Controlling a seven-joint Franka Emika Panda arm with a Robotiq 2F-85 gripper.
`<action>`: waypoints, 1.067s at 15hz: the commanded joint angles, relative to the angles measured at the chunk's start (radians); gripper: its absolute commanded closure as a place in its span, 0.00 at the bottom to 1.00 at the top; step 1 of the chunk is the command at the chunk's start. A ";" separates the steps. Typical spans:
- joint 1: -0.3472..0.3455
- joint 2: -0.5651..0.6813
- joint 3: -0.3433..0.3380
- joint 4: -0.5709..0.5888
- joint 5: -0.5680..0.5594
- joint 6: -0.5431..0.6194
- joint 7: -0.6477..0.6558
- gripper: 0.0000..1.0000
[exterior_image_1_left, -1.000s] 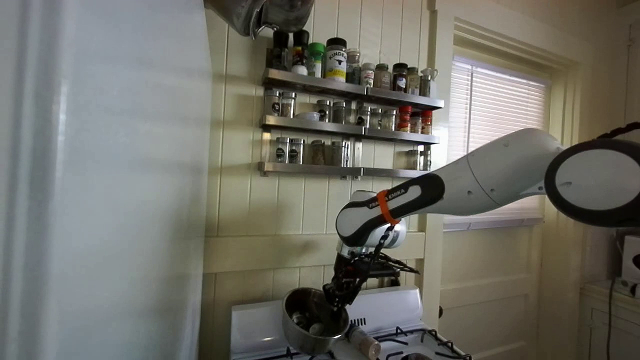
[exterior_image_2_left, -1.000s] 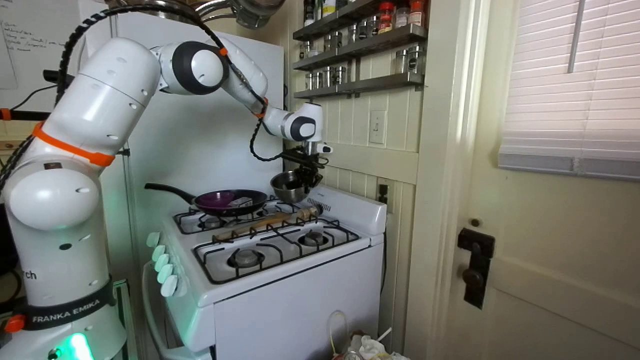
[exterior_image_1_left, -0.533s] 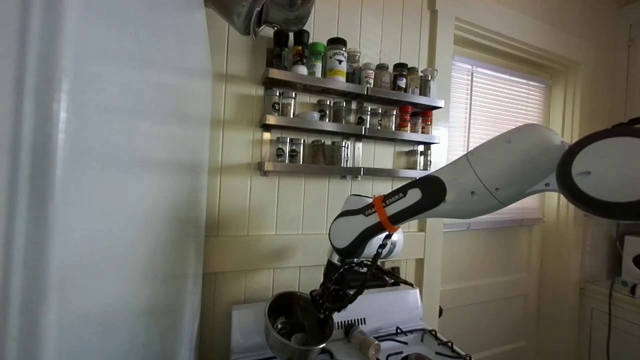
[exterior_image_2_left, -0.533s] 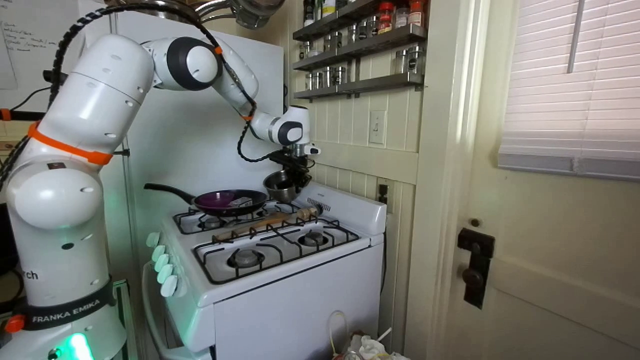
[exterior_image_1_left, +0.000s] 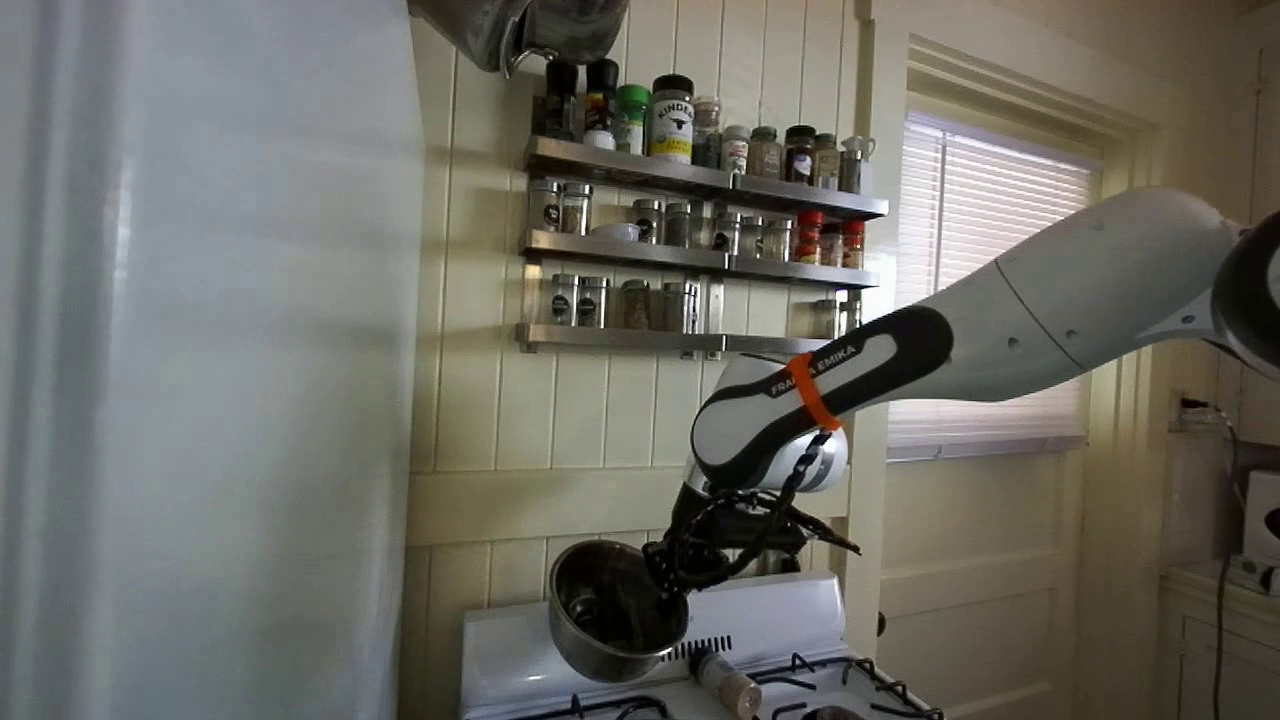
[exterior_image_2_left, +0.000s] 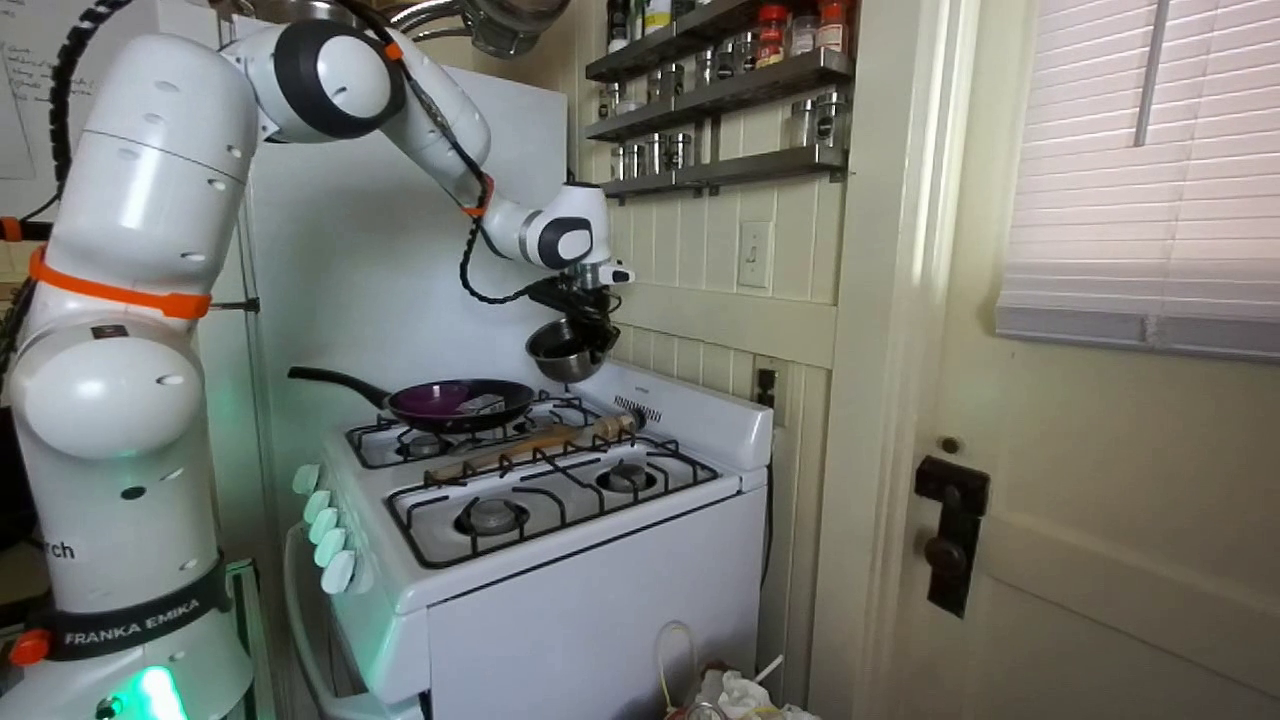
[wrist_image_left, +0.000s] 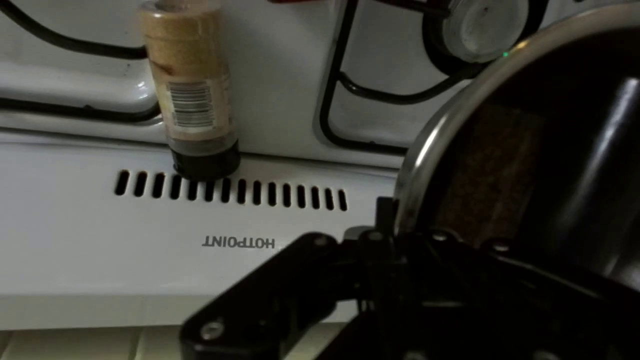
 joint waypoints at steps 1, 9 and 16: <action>-0.034 -0.115 0.026 -0.052 0.109 -0.117 -0.070 0.98; -0.048 -0.108 -0.001 -0.034 0.189 -0.201 -0.151 0.98; -0.107 0.016 0.013 0.099 0.321 -0.305 -0.317 0.98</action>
